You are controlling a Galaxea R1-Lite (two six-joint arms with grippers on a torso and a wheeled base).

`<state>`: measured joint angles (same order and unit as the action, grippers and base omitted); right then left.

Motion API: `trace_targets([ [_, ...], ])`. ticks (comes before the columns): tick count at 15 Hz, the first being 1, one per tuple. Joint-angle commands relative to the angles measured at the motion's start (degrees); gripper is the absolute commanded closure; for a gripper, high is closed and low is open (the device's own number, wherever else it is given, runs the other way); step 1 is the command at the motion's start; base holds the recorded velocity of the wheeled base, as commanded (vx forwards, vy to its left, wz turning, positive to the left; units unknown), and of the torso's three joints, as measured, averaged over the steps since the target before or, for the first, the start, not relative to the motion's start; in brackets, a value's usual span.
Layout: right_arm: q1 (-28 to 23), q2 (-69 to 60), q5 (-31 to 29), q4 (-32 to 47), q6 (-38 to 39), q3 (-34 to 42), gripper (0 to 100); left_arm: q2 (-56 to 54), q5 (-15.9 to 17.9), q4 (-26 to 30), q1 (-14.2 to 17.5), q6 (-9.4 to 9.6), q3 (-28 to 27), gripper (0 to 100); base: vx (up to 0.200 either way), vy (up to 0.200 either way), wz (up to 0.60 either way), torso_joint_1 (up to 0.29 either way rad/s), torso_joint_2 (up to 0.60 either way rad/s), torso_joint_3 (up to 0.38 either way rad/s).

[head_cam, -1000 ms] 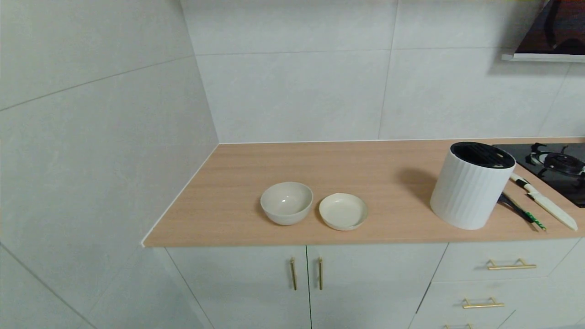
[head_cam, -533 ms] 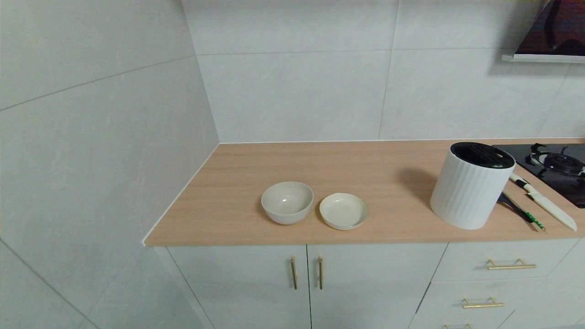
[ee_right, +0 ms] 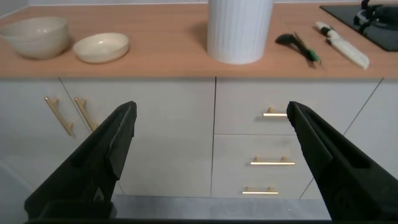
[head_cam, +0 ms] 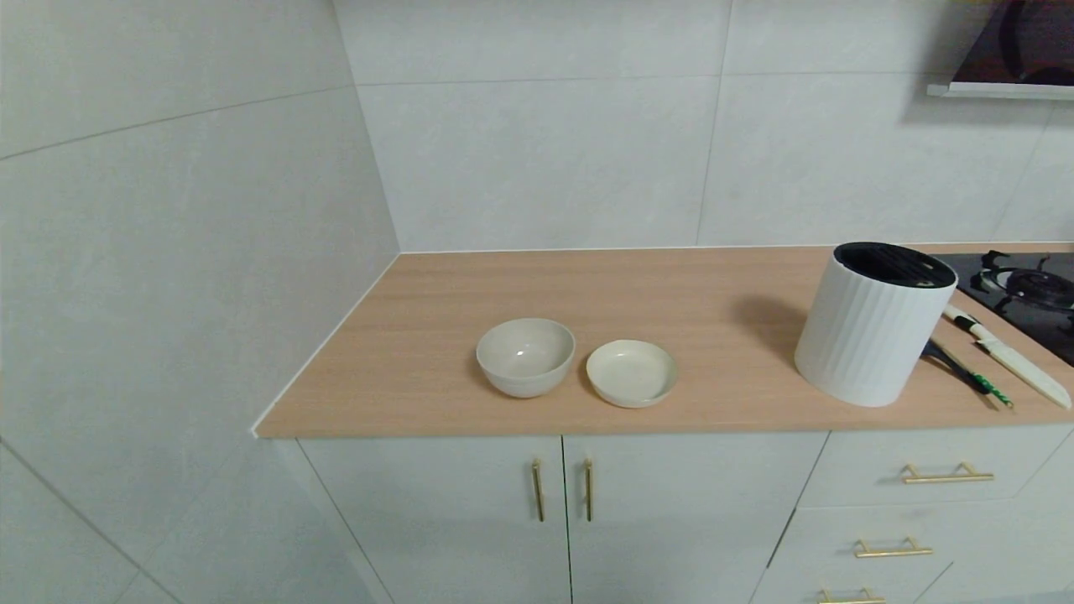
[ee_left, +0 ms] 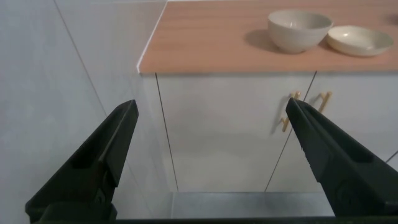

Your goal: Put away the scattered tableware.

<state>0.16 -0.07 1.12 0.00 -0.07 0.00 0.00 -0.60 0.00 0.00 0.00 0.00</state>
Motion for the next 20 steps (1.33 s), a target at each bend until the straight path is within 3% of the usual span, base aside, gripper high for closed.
trace_targets([
  [1, 0.02, 0.07, 0.02, 0.00, -0.01, 0.00, 0, 0.09, -0.02, 0.00, 0.00, 0.00, 0.00, 0, 0.000, 0.000, 0.00, -0.251, 0.55, 0.300],
  [20, 0.02, 0.07, 0.02, 0.00, -0.01, 0.00, 0, 0.09, -0.02, 0.00, 0.00, 0.00, 0.00, 0, 0.000, 0.000, 0.00, -0.210, 0.51, 0.294],
])
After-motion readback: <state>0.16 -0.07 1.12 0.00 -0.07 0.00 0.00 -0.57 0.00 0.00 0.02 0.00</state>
